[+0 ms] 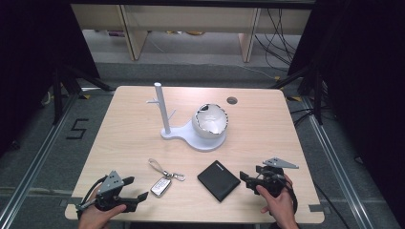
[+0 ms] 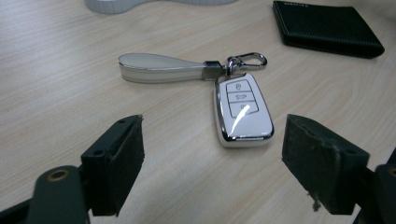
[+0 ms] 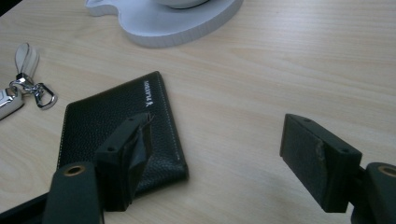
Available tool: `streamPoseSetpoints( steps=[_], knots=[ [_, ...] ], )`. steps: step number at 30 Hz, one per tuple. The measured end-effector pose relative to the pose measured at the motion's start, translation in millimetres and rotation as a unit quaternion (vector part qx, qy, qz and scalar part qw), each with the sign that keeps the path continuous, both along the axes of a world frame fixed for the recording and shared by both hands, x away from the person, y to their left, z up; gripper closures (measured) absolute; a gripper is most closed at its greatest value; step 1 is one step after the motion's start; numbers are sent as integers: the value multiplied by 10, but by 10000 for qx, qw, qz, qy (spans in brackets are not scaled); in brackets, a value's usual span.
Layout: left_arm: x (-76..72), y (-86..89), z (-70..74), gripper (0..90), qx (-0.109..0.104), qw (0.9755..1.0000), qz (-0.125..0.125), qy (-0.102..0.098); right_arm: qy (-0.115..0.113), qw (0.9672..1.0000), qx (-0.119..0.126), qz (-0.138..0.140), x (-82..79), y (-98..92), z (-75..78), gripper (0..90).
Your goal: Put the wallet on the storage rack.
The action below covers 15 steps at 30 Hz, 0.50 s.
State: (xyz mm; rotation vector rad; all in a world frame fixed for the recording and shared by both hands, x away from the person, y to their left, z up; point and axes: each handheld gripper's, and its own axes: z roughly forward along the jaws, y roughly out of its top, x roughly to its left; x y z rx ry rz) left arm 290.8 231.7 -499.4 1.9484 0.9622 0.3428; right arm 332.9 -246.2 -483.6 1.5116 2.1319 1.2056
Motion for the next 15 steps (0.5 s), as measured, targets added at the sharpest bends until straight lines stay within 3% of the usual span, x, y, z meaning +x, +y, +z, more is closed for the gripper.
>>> streamPoseSetpoints(
  steps=[1,2,3,4,7,8,10,13,14,15],
  knots=[
    [13,-17,16,220,-4,10000,17,-12,147,9998,4,-131,-21,34,7,257],
    [13,-17,16,228,-4,10000,17,-12,59,10000,-14,57,-11,18,3,246],
    [36,-38,35,228,-4,10000,-2,-16,59,10000,-14,57,-11,18,3,246],
    [85,-94,82,247,38,10000,-9,-30,250,9996,139,-64,-28,49,-6,249],
    [142,-172,127,303,50,9999,-127,-49,262,9995,187,-63,-31,48,-17,238],
    [171,-225,144,332,28,9999,-141,-64,261,9996,110,56,-24,36,-17,224],
    [262,-328,189,350,166,9994,-280,-133,300,9994,158,67,-26,41,-16,214],
    [444,-518,226,473,435,9980,-462,-81,318,9989,283,206,-34,58,-25,187],
    [444,-518,226,519,435,9980,-462,-81,346,9988,283,215,-38,65,-25,184],
    [488,-576,228,519,537,9971,-535,-93,346,9988,283,215,-38,65,-25,184]
  ],
)
